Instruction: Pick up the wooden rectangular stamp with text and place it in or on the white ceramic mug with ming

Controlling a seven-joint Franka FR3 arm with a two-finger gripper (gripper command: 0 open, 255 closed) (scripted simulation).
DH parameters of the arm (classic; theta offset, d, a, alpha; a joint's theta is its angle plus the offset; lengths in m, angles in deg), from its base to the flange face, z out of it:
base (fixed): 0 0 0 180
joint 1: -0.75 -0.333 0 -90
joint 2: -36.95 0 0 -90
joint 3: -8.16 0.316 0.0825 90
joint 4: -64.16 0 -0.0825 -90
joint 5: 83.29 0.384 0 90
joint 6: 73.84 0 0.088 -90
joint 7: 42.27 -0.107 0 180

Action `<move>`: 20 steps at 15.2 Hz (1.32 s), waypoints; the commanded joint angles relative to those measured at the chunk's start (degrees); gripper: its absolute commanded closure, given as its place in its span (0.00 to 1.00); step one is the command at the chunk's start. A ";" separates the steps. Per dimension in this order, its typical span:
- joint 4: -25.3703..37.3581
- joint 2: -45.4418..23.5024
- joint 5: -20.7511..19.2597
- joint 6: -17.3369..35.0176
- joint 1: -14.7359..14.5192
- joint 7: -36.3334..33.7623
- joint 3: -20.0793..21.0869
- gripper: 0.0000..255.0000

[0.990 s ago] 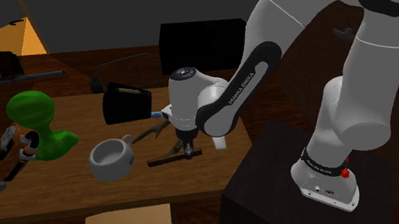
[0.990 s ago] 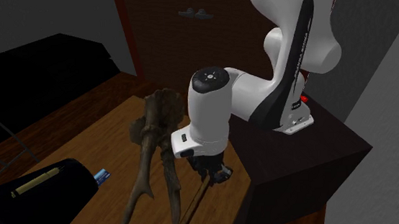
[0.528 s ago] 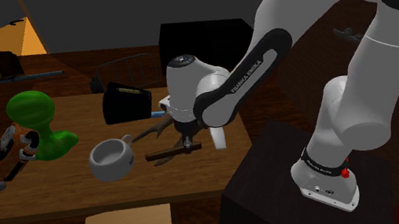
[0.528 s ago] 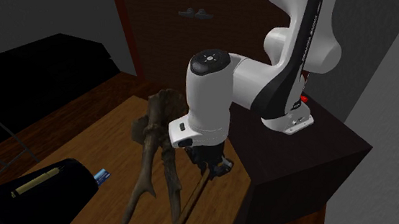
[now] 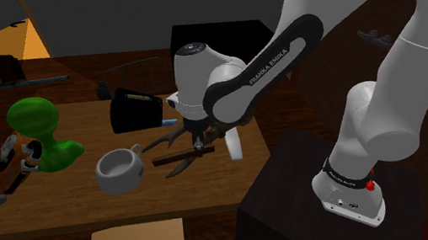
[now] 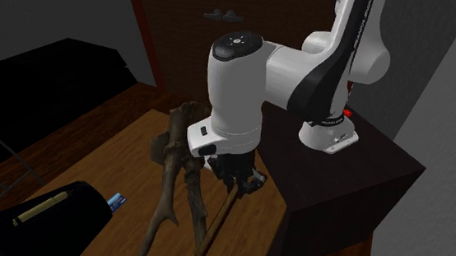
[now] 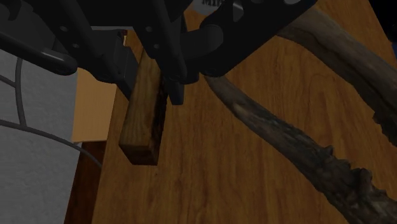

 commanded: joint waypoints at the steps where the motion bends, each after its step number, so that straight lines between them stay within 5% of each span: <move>1: 4.06 -3.20 -0.87 -0.96 0.27 -0.35 -0.04 1.00; 14: 41.97 -30.47 -6.23 -12.09 -1.14 -2.63 -1.16 1.00; 20: 69.91 -47.49 -7.51 -23.05 -3.36 -2.05 -2.07 1.00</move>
